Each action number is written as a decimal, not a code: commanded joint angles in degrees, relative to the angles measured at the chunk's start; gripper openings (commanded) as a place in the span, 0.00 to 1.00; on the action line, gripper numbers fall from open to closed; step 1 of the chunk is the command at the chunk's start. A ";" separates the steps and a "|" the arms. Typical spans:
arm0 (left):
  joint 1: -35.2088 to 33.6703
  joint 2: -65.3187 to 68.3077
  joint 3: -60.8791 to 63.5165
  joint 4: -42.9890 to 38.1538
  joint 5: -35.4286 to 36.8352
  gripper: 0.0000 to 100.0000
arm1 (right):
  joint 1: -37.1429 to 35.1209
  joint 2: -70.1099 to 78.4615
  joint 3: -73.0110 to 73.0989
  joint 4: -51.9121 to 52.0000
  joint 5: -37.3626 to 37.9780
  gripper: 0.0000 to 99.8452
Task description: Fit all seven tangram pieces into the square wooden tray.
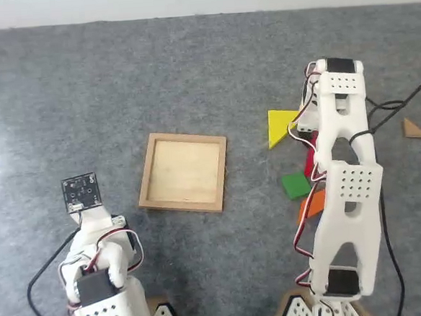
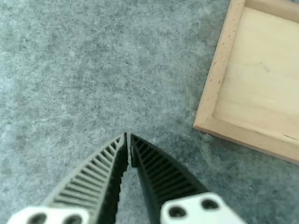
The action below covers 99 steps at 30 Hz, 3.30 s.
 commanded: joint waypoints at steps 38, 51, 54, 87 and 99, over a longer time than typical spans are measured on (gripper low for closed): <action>-0.26 -0.97 -0.40 0.44 -0.26 0.01 | -40.66 -9.54 3.78 -25.10 -39.21 0.01; -0.26 -0.97 -0.40 0.44 -0.35 0.01 | -47.52 -10.15 3.87 -20.70 -39.56 0.01; -0.26 -0.97 -0.40 0.44 -0.35 0.01 | -48.48 -9.98 4.13 -19.65 -39.38 0.01; -0.26 -0.97 -0.40 0.44 -0.35 0.01 | -42.95 -23.25 3.96 -3.56 -39.12 0.20; -0.26 -0.97 -0.40 0.44 -0.35 0.01 | -43.12 -8.48 5.54 -6.64 -39.65 0.01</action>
